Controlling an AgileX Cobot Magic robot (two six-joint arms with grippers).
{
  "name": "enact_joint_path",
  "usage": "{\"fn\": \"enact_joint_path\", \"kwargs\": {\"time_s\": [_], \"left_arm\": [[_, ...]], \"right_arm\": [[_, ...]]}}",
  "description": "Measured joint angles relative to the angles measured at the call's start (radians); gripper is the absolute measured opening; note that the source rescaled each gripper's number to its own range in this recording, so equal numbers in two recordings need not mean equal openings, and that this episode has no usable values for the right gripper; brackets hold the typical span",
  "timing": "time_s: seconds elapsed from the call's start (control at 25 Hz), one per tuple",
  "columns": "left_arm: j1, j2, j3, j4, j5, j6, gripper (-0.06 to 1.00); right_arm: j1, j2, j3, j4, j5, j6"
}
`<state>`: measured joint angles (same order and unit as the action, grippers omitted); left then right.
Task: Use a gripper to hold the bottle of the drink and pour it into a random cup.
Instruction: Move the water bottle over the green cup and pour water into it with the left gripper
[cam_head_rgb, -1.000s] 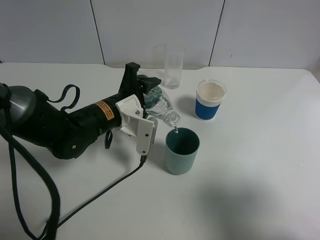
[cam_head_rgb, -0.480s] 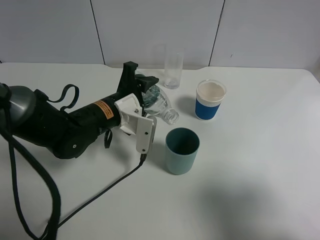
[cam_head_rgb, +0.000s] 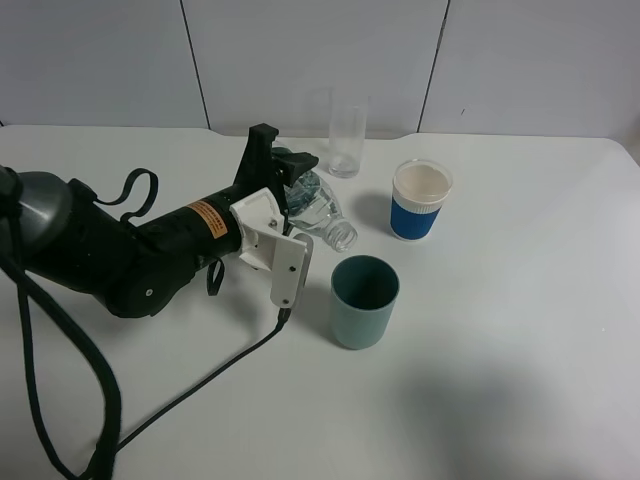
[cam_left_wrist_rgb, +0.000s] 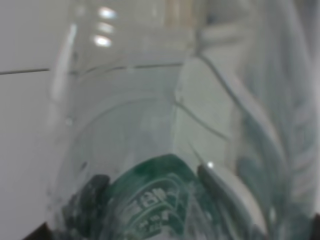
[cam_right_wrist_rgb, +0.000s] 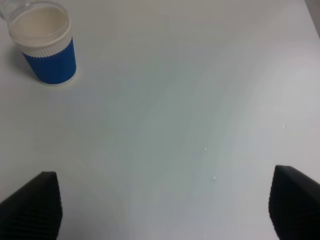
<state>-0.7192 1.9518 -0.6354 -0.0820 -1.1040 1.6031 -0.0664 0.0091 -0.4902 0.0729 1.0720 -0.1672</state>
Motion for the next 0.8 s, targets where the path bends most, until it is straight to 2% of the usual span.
{"fn": "enact_joint_path", "kwargs": {"time_s": [0.8], "left_arm": [[-0.021,-0.012,0.0,-0.023,0.0,0.043,0.02]], "right_arm": [[0.0,0.0,0.0,0.0,0.0,0.0]]}}
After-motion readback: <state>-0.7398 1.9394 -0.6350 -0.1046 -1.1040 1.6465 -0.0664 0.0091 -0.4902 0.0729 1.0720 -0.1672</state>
